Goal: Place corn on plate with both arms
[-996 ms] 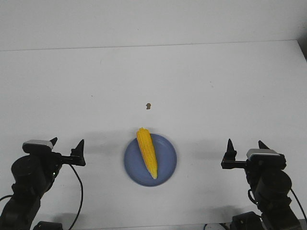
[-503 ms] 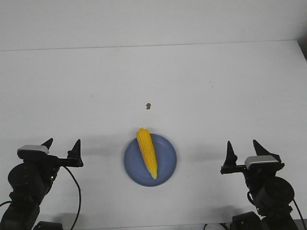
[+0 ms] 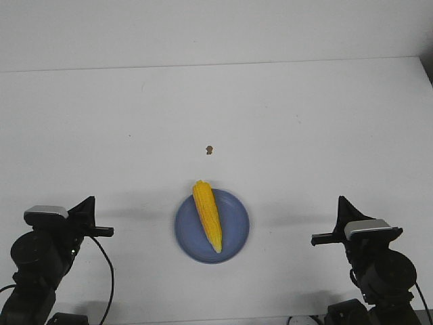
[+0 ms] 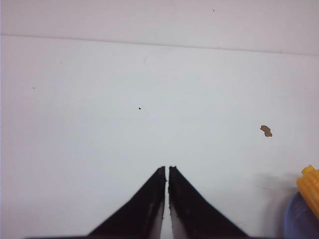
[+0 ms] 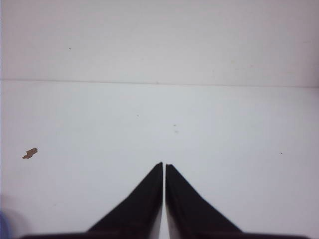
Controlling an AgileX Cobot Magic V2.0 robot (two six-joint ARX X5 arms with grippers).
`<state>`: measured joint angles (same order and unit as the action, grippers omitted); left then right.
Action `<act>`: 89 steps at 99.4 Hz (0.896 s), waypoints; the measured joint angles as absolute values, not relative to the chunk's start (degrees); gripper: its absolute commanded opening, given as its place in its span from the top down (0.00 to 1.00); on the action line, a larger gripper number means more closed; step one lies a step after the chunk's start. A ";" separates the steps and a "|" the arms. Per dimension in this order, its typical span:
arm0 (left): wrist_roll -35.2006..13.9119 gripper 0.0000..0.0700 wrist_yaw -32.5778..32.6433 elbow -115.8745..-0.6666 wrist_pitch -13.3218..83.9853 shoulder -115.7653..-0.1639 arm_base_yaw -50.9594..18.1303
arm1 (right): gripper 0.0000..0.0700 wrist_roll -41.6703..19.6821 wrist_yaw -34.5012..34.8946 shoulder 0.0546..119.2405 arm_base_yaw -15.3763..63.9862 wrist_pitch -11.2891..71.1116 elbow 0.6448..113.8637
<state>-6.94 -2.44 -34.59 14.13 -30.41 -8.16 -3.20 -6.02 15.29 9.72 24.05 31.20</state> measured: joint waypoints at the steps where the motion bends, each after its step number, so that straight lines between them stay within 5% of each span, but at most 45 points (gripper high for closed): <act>1: -6.94 0.98 -2.44 -34.59 14.13 -30.41 -8.16 | 0.98 -3.20 -6.04 15.29 9.72 24.05 31.20; 89: -6.94 0.98 -2.46 -34.59 14.13 -30.41 -8.16 | 0.98 -3.20 -6.02 15.29 9.72 23.44 31.20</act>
<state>-6.94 -2.46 -34.59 14.13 -30.41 -8.16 -3.20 -6.02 15.29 9.72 23.44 31.20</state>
